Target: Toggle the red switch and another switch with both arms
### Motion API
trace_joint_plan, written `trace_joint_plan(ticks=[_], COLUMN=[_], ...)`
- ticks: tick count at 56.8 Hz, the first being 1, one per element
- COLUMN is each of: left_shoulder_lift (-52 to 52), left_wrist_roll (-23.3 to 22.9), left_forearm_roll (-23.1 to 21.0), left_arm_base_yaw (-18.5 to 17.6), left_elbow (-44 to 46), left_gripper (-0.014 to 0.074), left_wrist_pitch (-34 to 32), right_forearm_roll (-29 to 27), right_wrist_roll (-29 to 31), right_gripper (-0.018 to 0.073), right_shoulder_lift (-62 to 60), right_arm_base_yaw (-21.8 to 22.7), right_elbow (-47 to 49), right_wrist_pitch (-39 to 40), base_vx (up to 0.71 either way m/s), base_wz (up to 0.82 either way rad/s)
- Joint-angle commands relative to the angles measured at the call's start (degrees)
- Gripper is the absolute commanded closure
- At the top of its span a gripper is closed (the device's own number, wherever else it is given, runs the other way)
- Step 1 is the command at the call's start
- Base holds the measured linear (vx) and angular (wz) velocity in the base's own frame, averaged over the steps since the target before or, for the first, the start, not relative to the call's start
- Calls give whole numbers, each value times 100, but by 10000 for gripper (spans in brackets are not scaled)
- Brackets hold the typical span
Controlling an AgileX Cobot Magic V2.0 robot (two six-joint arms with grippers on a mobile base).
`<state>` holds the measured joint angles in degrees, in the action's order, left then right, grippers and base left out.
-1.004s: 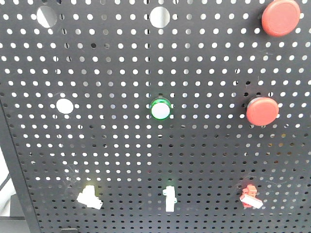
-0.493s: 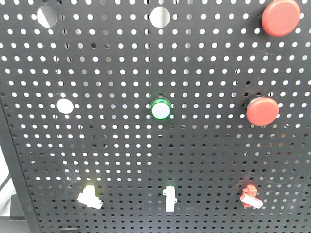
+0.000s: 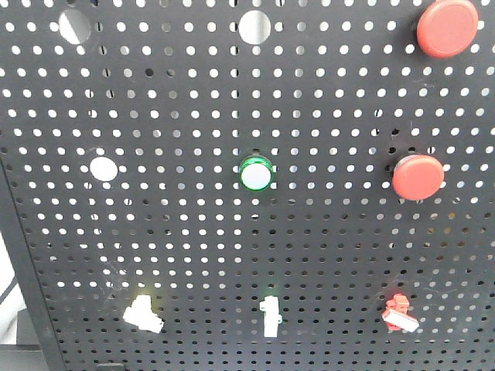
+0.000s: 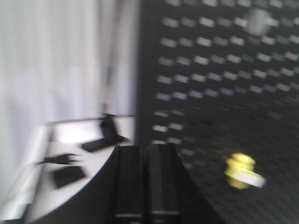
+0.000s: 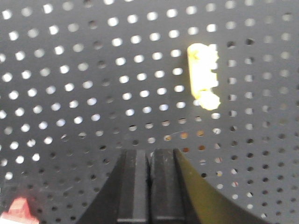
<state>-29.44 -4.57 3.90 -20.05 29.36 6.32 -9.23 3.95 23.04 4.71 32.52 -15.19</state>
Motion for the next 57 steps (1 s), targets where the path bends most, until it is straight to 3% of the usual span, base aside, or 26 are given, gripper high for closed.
trace_joint_plan(ticks=[1,8,13,32,49,57], left_shoulder_lift=[-524,-1193,-1591,-2615,-2842,-2909], left_wrist_roll=[194,568,745,756,549,582], left_forearm_roll=[-61,-49,-44,-3,-390,-342], left_arm_base_yaw=[-686,-1464,-1680,-1632,-991,-911], left_elbow=[254,398,578,1073,1062,1062], left_gripper=[594,594,594,594,594,594], left_wrist_pitch=[-481,-874,-1111,-1169,-1239,-952], right_forearm_roll=[-377,-730,-782,-777,-777,-777], right_wrist_roll=[497,892,1121,1194,1200,1200], right_gripper=[565,565,565,565,565,565], right_shoulder_lift=[170,204,204,204,204,204], right_arm_base_yaw=[-1,-1,-1,-1,-1,-1], right_elbow=[206,206,206,206,206,206], right_wrist_pitch=[436,429,405,332,115,115], base_vx=[0,0,0,0,0,0], base_wz=[0,0,0,0,0,0])
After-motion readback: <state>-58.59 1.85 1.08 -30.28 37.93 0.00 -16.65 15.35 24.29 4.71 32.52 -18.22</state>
